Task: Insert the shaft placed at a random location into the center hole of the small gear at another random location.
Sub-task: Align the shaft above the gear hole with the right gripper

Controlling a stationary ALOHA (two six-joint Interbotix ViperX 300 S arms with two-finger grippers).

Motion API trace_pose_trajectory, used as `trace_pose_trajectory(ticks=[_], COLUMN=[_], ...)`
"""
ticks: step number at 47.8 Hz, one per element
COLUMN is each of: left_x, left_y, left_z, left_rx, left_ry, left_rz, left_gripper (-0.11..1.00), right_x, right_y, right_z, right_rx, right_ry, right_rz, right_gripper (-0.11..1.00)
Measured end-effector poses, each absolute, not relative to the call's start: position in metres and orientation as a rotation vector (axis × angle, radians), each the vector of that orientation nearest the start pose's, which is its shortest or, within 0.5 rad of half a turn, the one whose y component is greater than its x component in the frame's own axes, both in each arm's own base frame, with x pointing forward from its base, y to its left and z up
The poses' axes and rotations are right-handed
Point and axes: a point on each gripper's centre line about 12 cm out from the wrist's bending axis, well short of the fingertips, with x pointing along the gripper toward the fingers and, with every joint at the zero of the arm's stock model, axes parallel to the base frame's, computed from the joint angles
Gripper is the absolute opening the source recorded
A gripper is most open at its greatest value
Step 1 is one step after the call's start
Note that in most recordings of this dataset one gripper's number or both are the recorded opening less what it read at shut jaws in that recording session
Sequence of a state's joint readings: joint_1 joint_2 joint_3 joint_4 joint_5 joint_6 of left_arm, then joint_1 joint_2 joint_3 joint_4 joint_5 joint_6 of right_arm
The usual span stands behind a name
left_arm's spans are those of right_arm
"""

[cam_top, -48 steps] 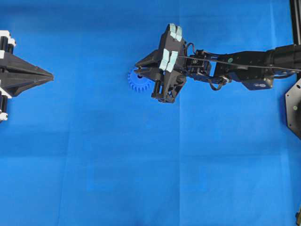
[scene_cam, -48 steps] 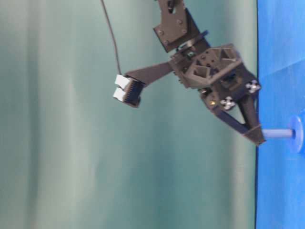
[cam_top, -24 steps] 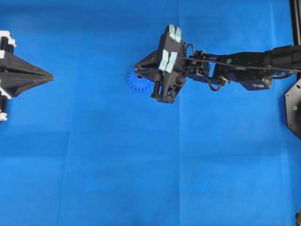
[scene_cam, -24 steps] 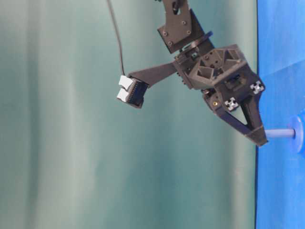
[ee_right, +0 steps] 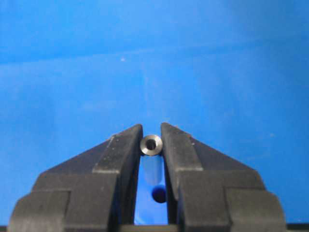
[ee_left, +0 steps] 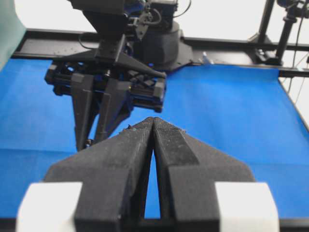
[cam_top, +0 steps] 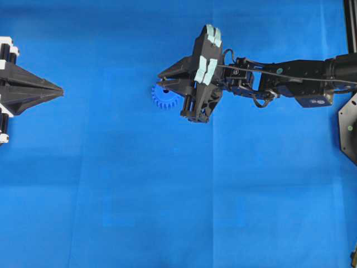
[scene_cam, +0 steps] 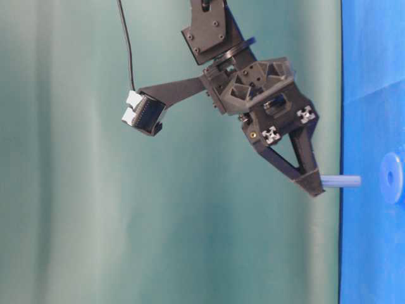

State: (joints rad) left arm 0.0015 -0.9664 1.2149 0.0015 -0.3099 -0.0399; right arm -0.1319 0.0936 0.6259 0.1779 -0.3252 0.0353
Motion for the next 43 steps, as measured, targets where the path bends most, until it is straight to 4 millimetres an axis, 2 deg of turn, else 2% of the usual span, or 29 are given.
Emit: trace_pose_trajectory(ticks=[18, 35, 43], left_x=[0.196, 0.196, 0.196], left_y=[0.0, 0.0, 0.0], left_z=[0.281, 0.282, 0.282], left_rx=[-0.04, -0.038, -0.041], left_ry=[-0.072, -0.077, -0.078], left_rz=[0.0, 0.0, 0.0], left_gripper=[0.0, 0.0, 0.0], right_x=[0.421, 0.422, 0.42], right_y=[-0.064, -0.065, -0.066], right_z=[0.146, 0.144, 0.15], right_rx=[0.217, 0.215, 0.21], right_ry=[0.437, 0.429, 0.416], right_rz=[-0.236, -0.241, -0.24], right_gripper=[0.03, 0.03, 0.03])
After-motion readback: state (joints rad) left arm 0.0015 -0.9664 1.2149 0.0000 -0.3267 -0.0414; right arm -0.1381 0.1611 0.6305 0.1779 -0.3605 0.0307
